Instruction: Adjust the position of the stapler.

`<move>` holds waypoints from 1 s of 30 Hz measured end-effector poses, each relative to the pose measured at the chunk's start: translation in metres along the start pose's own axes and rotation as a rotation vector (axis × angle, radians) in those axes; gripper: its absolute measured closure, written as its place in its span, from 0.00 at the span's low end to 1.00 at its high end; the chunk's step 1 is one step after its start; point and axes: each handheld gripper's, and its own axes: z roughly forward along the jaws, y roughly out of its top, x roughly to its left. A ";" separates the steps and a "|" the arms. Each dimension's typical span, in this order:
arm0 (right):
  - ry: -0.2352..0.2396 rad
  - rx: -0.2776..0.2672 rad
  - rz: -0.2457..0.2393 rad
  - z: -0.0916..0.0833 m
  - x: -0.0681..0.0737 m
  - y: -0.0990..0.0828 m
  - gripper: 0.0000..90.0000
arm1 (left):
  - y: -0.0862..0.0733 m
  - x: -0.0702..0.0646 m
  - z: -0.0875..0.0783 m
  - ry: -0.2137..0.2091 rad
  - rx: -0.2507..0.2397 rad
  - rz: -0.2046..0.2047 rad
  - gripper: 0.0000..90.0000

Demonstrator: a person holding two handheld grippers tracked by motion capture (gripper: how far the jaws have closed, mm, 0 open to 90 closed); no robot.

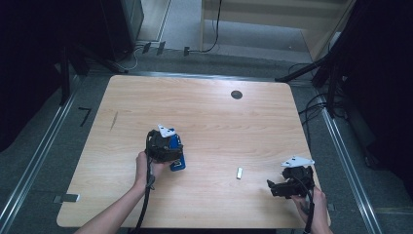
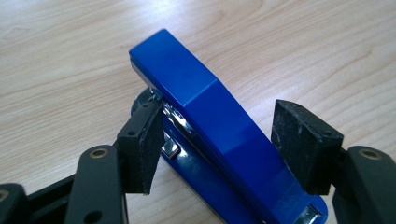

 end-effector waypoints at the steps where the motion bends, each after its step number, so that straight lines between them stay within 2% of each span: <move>1: 0.000 0.000 0.000 0.000 0.000 0.000 0.04 | 0.000 0.000 0.000 0.000 0.000 0.000 0.42; 9: 0.001 -0.001 -0.006 0.001 0.000 0.000 0.04 | -0.002 -0.003 0.000 -0.022 -0.001 0.037 0.51; 16: 0.003 0.002 -0.005 0.001 0.000 0.000 0.03 | -0.004 -0.006 -0.001 -0.047 0.004 0.076 0.62; 21: 0.006 -0.006 -0.010 0.001 0.000 0.000 0.03 | -0.004 -0.008 -0.002 -0.056 0.009 0.105 0.65; 25: 0.010 -0.006 -0.009 0.001 0.000 0.000 0.03 | -0.004 -0.007 -0.002 -0.070 0.010 0.109 0.66; 27: 0.015 -0.008 -0.013 0.001 0.000 0.000 0.03 | -0.005 -0.007 -0.002 -0.096 0.001 0.114 0.67; 28: 0.015 -0.009 -0.016 0.001 0.000 0.000 0.03 | -0.005 -0.007 -0.002 -0.096 0.001 0.114 0.68; 29: 0.016 -0.011 -0.021 0.001 0.000 0.000 0.03 | -0.005 -0.007 -0.001 -0.116 0.002 0.124 0.69; 30: 0.016 -0.011 -0.021 0.001 0.000 0.000 0.03 | -0.005 -0.007 -0.001 -0.116 0.002 0.124 0.70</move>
